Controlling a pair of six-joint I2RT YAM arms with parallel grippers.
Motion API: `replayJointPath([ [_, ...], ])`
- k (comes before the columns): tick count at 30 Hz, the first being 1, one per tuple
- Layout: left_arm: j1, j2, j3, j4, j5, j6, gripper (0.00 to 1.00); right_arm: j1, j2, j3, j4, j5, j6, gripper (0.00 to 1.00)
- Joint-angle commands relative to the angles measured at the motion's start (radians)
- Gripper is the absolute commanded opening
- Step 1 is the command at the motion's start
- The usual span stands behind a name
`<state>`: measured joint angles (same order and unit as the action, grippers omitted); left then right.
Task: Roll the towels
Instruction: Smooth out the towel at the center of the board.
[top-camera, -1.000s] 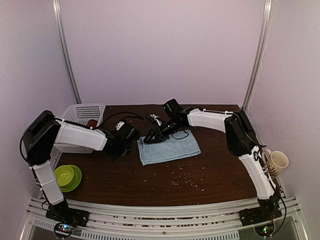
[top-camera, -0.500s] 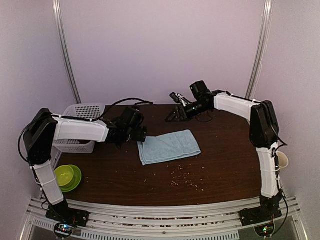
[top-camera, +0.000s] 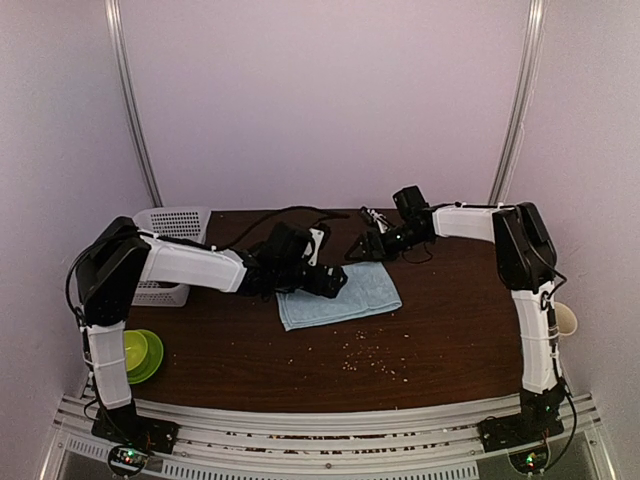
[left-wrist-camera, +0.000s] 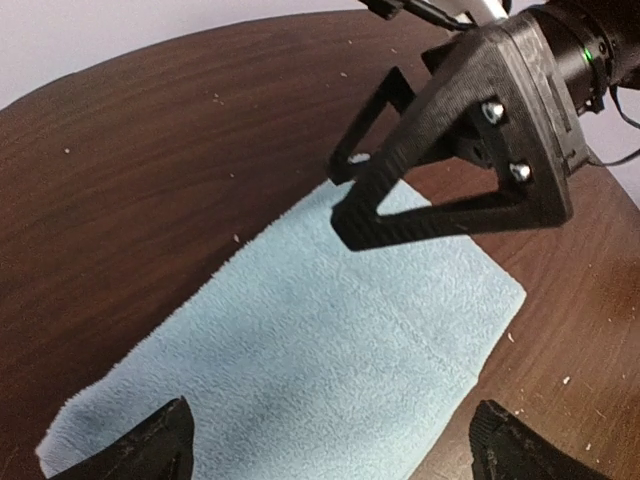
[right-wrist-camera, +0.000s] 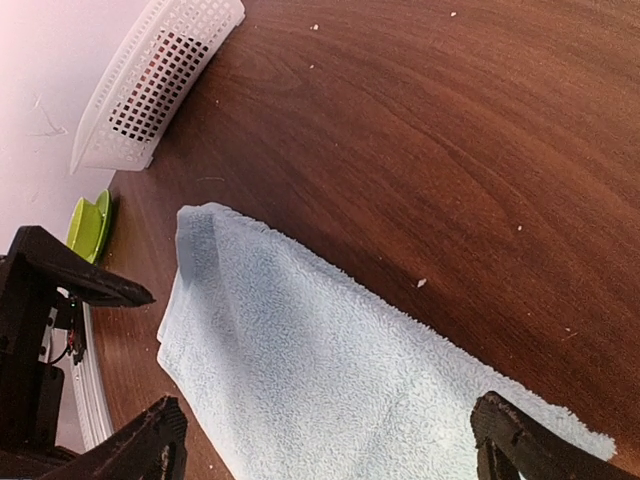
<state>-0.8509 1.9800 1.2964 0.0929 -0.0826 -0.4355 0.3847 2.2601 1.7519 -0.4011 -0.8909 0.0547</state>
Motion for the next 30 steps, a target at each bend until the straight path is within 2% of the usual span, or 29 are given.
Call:
replayJointPath([
  [1,0.005,-0.018,-0.071,0.129,0.147,-0.060,0.98,0.003,0.002,-0.023,0.088,-0.020,0.057,1.00],
  [13,0.006,0.002,-0.129,-0.012,-0.074,-0.153,0.98,0.001,0.071,-0.041,0.107,0.103,0.109,1.00],
  [19,0.010,0.014,-0.172,-0.050,-0.048,-0.202,0.98,-0.006,0.071,-0.045,0.104,0.155,0.126,1.00],
  [30,0.019,-0.052,-0.222,-0.164,-0.082,-0.218,0.98,-0.022,0.069,-0.037,0.079,0.190,0.132,1.00],
])
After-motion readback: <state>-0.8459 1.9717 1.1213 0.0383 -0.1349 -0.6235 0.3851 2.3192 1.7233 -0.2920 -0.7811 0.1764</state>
